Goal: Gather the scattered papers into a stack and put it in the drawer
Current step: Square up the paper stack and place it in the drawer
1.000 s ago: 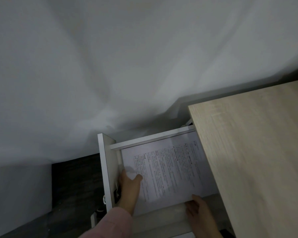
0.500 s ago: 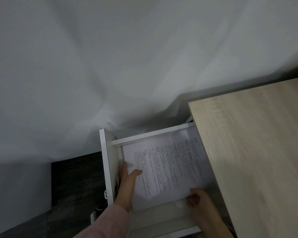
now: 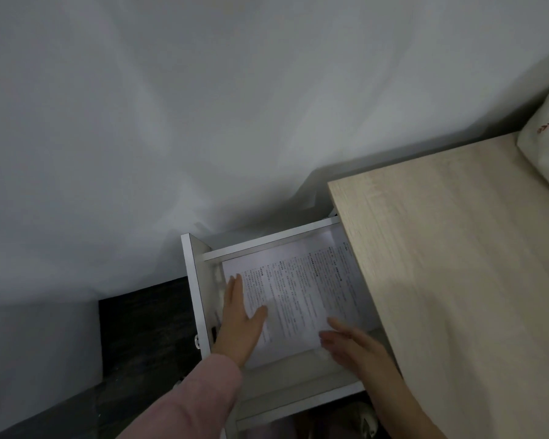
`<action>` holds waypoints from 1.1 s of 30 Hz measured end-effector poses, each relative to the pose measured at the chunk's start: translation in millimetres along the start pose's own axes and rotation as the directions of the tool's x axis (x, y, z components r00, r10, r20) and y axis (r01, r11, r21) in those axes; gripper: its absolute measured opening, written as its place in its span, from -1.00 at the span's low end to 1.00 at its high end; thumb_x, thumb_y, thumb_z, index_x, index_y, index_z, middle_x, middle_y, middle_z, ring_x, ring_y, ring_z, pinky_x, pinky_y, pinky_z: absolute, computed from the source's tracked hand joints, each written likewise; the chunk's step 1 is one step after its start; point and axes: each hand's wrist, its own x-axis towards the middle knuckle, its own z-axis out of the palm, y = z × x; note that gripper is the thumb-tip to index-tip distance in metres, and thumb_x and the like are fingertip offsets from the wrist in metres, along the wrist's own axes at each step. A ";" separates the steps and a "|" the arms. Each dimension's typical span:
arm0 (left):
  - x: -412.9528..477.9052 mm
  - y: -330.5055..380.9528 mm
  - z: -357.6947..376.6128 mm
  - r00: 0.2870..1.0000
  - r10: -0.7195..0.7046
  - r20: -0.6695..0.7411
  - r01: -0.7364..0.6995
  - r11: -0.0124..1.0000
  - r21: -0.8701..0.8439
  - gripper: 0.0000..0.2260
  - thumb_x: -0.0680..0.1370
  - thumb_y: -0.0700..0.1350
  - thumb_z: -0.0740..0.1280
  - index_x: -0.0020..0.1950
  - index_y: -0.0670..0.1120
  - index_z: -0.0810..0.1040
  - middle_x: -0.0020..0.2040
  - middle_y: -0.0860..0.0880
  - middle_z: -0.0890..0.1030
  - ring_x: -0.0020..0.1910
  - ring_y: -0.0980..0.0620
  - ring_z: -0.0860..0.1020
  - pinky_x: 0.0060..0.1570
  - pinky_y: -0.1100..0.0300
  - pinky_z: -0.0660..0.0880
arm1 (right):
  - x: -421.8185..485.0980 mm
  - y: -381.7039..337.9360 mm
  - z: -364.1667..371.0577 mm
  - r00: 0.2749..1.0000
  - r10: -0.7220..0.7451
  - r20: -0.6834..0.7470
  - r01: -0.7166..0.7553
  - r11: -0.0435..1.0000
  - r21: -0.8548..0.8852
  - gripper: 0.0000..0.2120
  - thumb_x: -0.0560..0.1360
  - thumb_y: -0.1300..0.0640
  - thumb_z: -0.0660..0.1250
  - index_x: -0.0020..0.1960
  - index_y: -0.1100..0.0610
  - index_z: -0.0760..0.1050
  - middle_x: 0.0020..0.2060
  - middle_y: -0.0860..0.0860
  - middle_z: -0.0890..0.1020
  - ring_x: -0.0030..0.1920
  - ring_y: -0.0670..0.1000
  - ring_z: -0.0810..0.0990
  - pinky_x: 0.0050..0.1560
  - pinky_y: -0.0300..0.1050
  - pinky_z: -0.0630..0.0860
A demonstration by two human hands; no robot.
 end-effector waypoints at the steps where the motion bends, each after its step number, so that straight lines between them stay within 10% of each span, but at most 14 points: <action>1: -7.0 4.9 -5.7 0.995 0.097 -0.035 -0.092 0.987 0.133 -0.37 0.57 -0.16 0.22 0.52 0.00 -0.09 0.55 0.04 -0.07 0.52 0.07 -0.04 0.42 0.22 -0.06 | -9.3 -8.2 -2.0 0.990 -0.141 0.009 0.141 0.978 -0.156 -0.74 0.53 0.36 0.20 0.07 0.05 0.51 -0.01 -0.05 0.62 0.00 -0.18 0.57 -0.03 -0.52 0.44; 5: -14.6 5.4 -33.2 0.909 0.298 -0.292 -0.071 0.801 0.595 -0.31 0.54 -0.10 0.24 0.52 -0.06 -0.11 0.55 -0.06 -0.12 0.53 -0.03 -0.16 0.49 0.10 -0.16 | -12.5 -31.9 -31.4 0.800 -0.600 0.022 0.463 0.593 -0.659 -0.61 0.48 0.38 0.26 0.25 0.09 0.43 0.19 -0.01 0.51 0.17 -0.27 0.45 0.21 -0.51 0.26; 9: -9.0 12.9 -41.9 0.944 -0.180 -0.278 0.239 0.952 0.193 -0.27 0.56 -0.11 0.23 0.51 -0.14 -0.23 0.55 -0.15 -0.07 0.51 -0.14 0.06 0.43 -0.01 0.09 | 21.8 -28.7 -64.5 0.731 -0.682 -0.013 0.241 0.276 -0.931 -0.48 0.50 0.14 0.30 0.41 0.21 0.27 0.41 0.33 0.27 0.41 0.31 0.25 0.38 0.22 0.23; 16: -3.6 28.8 -25.2 0.954 -0.245 -0.173 0.270 0.952 0.147 -0.17 0.50 0.14 0.27 0.52 -0.10 -0.19 0.55 -0.11 0.03 0.45 -0.15 0.23 0.33 0.03 0.26 | 35.7 -19.4 -90.2 0.741 -0.672 -0.008 0.129 0.155 -0.979 -0.23 0.45 -0.39 -0.20 0.50 0.04 0.10 0.49 0.18 0.16 0.49 0.14 0.07 0.45 0.15 -0.01; 28: 10.5 83.8 63.1 0.986 -0.033 0.166 0.040 0.998 -0.041 -0.38 0.39 0.30 0.27 0.39 0.11 0.25 0.19 0.12 0.47 0.07 0.15 0.47 0.01 0.26 0.40 | 43.1 -13.7 -89.8 0.740 -0.670 -0.056 0.081 0.172 -0.982 -0.31 0.51 -0.32 -0.17 0.51 0.04 0.05 0.49 0.15 0.18 0.49 0.10 0.05 0.46 0.07 -0.15; 33: 20.6 98.9 95.6 0.976 0.001 0.217 0.011 0.999 -0.053 -0.42 0.45 0.28 0.24 0.40 0.08 0.30 0.26 0.06 0.48 0.22 0.08 0.46 0.33 0.01 0.36 | 44.1 -12.6 -89.7 0.734 -0.676 -0.067 0.069 0.172 -0.983 -0.31 0.52 -0.32 -0.16 0.51 0.05 0.07 0.49 0.13 0.16 0.49 0.09 0.07 0.46 0.12 -0.05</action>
